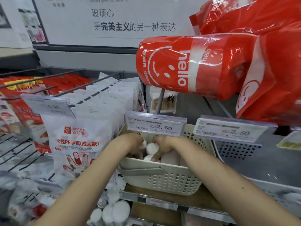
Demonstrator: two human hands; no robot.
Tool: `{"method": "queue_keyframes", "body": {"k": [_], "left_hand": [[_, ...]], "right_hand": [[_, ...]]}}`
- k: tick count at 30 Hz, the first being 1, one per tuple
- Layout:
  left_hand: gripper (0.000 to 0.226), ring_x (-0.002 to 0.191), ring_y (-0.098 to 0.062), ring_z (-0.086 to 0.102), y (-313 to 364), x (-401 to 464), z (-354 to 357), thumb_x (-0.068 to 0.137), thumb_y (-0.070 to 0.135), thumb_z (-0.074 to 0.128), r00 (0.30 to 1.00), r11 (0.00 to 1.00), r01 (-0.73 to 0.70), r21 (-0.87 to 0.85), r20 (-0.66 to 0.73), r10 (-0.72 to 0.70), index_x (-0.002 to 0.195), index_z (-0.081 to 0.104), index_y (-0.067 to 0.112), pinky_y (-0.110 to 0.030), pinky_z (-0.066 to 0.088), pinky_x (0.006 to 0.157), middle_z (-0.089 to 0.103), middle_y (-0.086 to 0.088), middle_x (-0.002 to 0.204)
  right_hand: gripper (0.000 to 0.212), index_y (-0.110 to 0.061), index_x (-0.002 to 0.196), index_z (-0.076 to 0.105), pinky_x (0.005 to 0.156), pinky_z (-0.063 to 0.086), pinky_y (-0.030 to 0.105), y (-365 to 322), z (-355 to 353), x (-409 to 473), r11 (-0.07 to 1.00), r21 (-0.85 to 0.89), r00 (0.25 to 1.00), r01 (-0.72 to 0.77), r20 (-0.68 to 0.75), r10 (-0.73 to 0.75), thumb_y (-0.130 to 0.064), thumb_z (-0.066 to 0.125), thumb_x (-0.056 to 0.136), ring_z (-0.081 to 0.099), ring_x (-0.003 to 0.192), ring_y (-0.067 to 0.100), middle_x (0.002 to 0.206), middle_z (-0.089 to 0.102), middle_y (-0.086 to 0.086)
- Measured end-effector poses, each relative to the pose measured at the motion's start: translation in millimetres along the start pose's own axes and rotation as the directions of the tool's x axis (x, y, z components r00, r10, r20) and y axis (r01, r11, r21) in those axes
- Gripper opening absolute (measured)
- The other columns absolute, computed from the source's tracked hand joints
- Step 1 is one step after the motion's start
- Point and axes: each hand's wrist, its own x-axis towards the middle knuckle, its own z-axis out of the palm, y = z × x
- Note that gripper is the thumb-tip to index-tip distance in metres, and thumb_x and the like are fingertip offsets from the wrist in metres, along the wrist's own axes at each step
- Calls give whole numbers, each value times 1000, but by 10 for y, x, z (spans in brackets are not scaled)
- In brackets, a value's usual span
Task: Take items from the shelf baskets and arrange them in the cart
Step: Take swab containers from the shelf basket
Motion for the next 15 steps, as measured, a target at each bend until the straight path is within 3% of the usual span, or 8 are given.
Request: {"method": "queue_keyframes", "body": {"k": [4,8,11,13,15], "left_hand": [[53,114,-24,54,-10,-97,68,85,24,66,990,996,-10,-89,-138,-2,135,49,20,-29,43,92,57,-4,129],[43,118,-20,53,-16,-278,46,92,27,59,953,976,-122,-181,-297,64,133,53,18,-30,42,99,58,-2,130],[38,115,-17,55,33,-527,63,95,31,54,899,942,-211,-260,-431,82,130,55,18,-29,43,95,60,-1,129],[40,116,-15,53,108,-742,149,95,35,52,844,930,-243,-277,-532,62,133,52,21,-29,42,95,58,2,130],[46,121,-13,48,210,-991,292,95,38,50,777,930,-260,-259,-627,43,139,45,23,-30,40,99,53,5,134]], "right_hand": [[79,-12,142,39,100,38,35,-31,-71,-111,998,-45,999,-52,-12,52,-55,66,81,44,127,29,145,42,10],[52,-14,138,45,98,38,33,-13,-144,-423,981,186,983,51,-181,-17,-36,60,92,49,124,26,140,49,9],[42,-23,131,49,98,42,33,32,-76,-757,949,286,962,136,-267,-57,-37,58,93,53,119,21,134,55,2],[40,-26,130,51,96,41,30,50,63,-966,941,257,907,219,-409,-100,-38,57,92,52,118,14,133,55,-4],[38,-28,131,52,97,32,22,15,260,-1185,924,185,783,335,-599,-164,-34,55,94,44,121,8,135,50,-9]]}}
